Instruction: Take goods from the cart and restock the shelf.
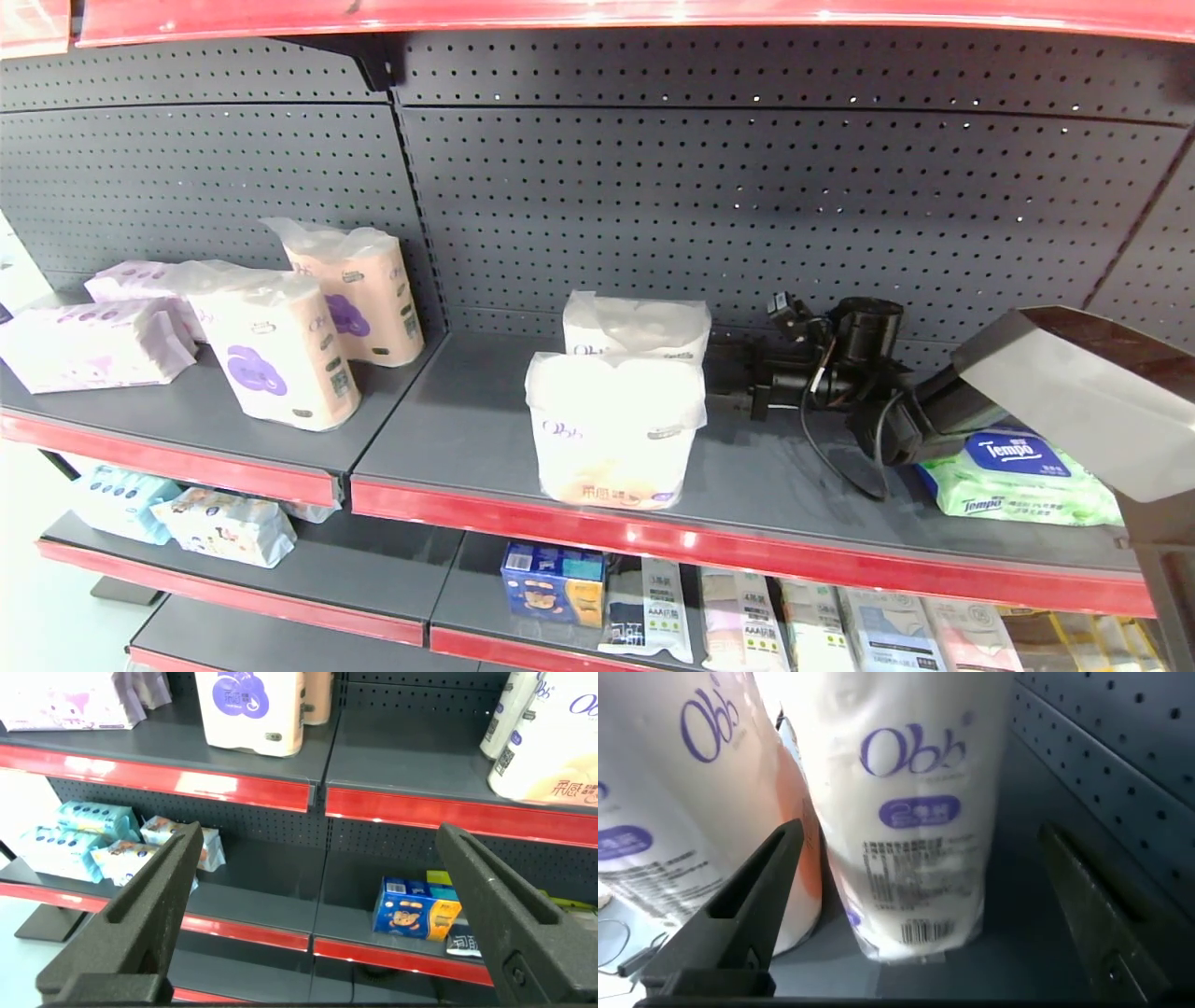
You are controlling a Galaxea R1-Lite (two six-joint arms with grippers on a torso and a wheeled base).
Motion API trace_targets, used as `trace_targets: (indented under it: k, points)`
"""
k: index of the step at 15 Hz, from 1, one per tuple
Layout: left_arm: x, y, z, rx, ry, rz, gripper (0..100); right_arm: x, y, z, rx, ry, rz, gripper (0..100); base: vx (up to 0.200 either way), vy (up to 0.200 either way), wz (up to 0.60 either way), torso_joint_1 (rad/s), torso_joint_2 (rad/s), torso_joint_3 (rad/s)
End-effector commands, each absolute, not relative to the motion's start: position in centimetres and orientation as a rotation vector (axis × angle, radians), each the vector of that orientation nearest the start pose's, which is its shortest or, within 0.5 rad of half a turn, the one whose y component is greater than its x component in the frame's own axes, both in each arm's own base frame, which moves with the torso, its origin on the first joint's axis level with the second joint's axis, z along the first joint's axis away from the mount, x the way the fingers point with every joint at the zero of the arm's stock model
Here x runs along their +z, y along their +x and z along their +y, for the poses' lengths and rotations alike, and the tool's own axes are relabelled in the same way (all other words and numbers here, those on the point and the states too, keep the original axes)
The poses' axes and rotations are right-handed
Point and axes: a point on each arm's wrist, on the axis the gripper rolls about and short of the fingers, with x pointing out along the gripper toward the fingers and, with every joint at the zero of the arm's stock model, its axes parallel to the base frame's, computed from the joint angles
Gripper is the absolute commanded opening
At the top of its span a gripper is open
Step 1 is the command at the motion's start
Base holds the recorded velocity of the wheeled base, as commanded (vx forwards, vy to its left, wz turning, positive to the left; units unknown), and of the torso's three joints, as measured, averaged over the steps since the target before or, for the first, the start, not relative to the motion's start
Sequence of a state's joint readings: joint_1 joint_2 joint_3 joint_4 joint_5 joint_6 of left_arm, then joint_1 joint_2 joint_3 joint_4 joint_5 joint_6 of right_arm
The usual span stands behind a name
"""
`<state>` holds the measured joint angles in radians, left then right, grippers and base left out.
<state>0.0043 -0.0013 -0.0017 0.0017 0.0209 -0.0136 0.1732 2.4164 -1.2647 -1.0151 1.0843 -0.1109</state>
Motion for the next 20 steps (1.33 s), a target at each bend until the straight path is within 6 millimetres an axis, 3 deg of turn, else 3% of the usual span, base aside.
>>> trace_targets:
  k: [1, 11, 20]
  points:
    - [7.6, -2.3, 0.0, 0.026, -0.014, 0.000, 100, 6.5, 44.2, 9.0, 1.244, -0.037, 0.052, 100, 0.000, 0.000, 0.00, 0.000, 0.00, 0.000]
    - [7.6, -2.3, 0.0, 0.026, -0.014, 0.000, 100, 6.3, 42.5, 5.1, 1.162, -0.025, 0.099, 100, 0.000, 0.000, 0.00, 0.000, 0.00, 0.000]
    - [7.6, -2.3, 0.0, 0.026, -0.014, 0.000, 100, 7.9, 40.5, 1.5, 1.066, -0.018, 0.111, 100, 0.000, 0.000, 0.00, 0.000, 0.00, 0.000]
